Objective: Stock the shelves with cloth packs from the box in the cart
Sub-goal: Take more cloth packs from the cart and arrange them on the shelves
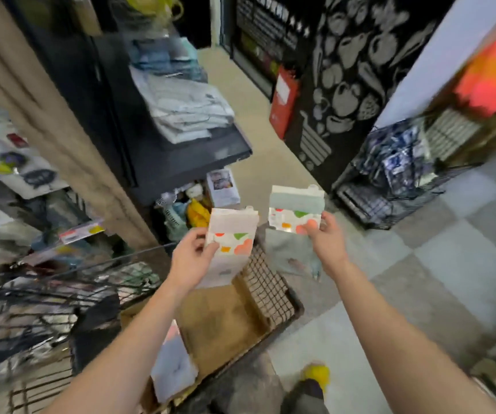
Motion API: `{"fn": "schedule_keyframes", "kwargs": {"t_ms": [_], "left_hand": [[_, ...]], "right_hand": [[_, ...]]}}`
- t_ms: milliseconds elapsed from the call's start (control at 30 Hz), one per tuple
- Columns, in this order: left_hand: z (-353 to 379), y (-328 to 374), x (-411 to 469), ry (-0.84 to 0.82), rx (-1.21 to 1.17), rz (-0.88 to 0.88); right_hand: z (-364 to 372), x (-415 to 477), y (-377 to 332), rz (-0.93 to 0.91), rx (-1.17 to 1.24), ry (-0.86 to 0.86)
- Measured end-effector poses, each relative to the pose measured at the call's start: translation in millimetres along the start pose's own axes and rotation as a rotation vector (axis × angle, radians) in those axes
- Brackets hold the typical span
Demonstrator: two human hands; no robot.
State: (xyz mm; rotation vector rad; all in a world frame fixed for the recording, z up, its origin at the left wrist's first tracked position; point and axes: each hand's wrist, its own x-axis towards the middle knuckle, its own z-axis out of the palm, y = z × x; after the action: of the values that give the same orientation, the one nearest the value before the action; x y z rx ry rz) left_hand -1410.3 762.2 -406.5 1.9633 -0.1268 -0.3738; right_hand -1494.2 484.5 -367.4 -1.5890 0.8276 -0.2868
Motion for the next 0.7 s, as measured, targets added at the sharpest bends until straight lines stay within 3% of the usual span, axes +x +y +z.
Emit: {"fn": "schedule_keyframes", "kwargs": {"t_ms": [400,700], "left_hand": [[227,185,48,-0.005,-0.119,0.131],[298,273,99,0.043,-0.341,0.115]], "right_hand": [[-264,110,-51,-0.136,0.103,0.066],[-329,198,-105,-0.203,0.138,0.02]]}}
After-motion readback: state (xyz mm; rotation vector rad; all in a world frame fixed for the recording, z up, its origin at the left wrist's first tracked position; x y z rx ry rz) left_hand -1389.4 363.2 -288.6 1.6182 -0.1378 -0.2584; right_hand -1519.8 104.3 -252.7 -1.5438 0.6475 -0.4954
